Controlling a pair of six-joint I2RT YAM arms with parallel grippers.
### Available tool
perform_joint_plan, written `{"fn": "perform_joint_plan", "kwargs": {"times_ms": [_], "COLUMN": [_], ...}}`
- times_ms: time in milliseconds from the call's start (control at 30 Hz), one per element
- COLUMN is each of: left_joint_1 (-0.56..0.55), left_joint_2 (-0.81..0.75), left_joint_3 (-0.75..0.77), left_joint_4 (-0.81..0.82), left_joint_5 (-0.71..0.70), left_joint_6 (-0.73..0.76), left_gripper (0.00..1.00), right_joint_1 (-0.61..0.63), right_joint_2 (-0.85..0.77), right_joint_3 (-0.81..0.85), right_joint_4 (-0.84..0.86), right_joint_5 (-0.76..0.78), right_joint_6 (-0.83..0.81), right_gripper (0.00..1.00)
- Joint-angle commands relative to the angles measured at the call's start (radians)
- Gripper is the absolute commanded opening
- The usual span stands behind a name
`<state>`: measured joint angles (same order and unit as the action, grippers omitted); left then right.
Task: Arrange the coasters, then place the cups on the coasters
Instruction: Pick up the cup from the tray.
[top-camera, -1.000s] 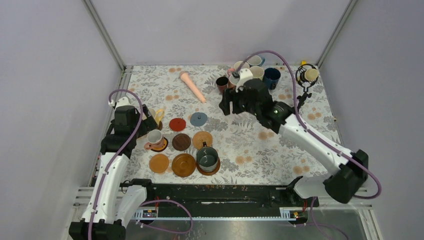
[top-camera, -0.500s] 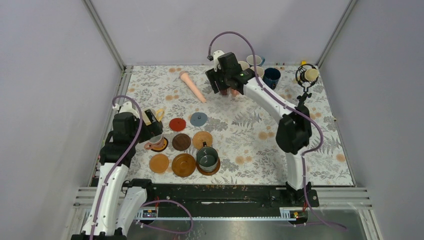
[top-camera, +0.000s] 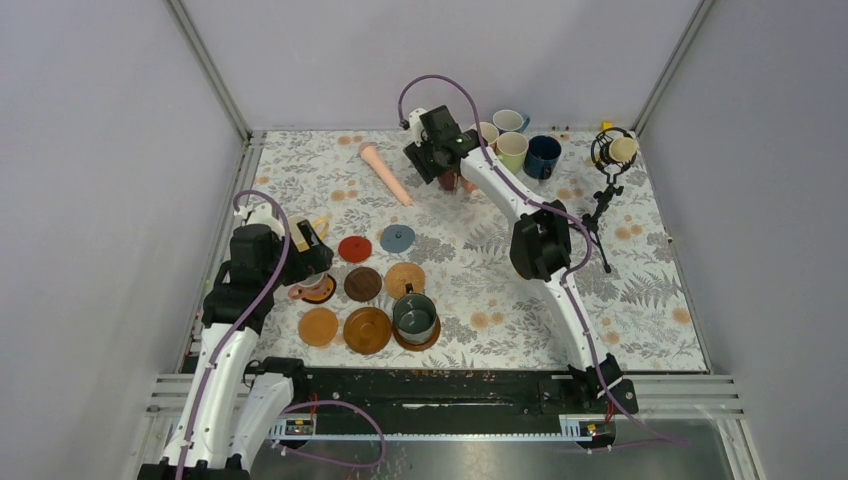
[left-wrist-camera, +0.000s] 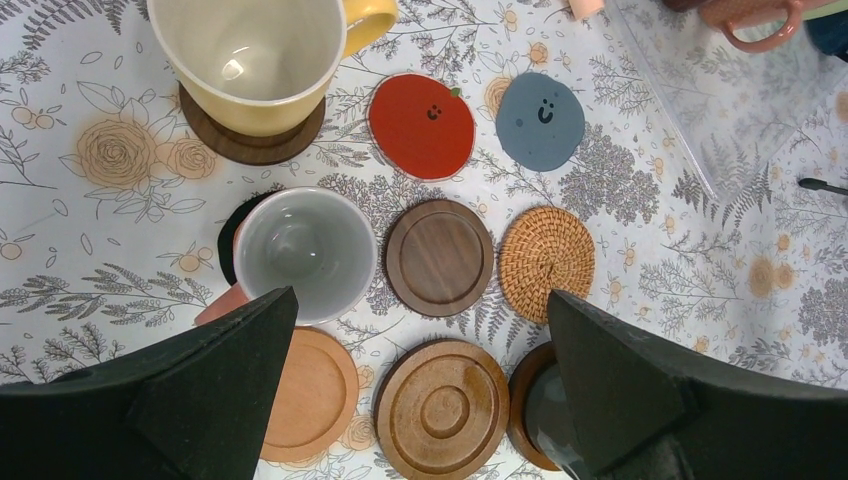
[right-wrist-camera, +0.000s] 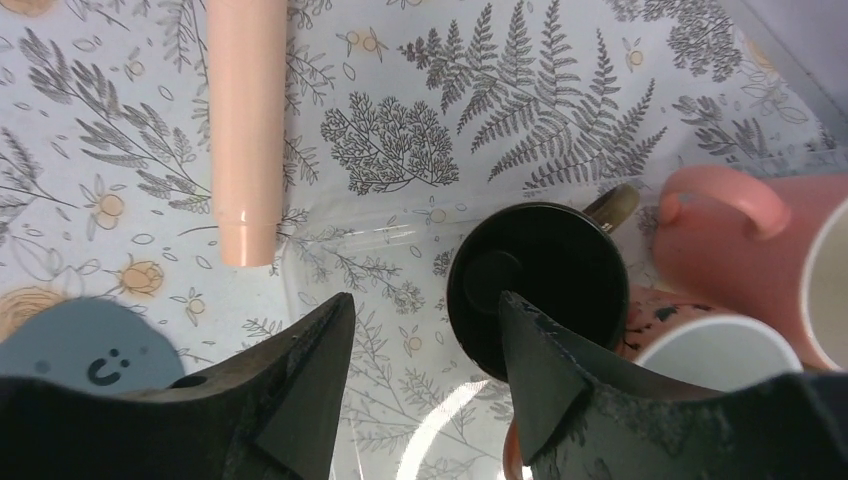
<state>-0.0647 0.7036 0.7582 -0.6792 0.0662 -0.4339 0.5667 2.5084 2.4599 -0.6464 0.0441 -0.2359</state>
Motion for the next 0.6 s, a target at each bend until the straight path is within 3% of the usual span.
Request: {"fn": "perform_joint_plan", "kwargs": {"times_ms": [0, 133, 300, 500, 567], "left_joint_1": [-0.007, -0.007, -0.007, -0.007, -0.007], "left_joint_2": [0.004, 0.013, 0.007, 0.009, 0.003], "left_joint_3": [0.004, 0.008, 0.007, 0.008, 0.011], "left_joint_4": [0.053, 0.05, 0.046, 0.046, 0.04], "left_joint_5": [0.029, 0.03, 0.017, 0.01, -0.004], "left_joint_6": [0.012, 0.012, 0.012, 0.012, 0.011], "left_gripper": [0.99, 0.99, 0.99, 0.99, 0.99], "right_joint_1": [-0.006, -0.008, -0.007, -0.007, -0.008], "right_joint_2": [0.031, 0.028, 0.003, -0.134, -0.232], "right_joint_3": [0.061, 0.038, 0.002, -0.079, -0.149], "right_joint_4": [-0.02, -0.015, -0.015, -0.011, 0.012], "right_joint_5": [0.035, 0.062, 0.044, -0.15, -0.225], "right_joint_6": [-0.073, -0.102, -0.127, -0.199, -0.232], "right_gripper": [0.61, 0.52, 0.3, 0.03, 0.0]}}
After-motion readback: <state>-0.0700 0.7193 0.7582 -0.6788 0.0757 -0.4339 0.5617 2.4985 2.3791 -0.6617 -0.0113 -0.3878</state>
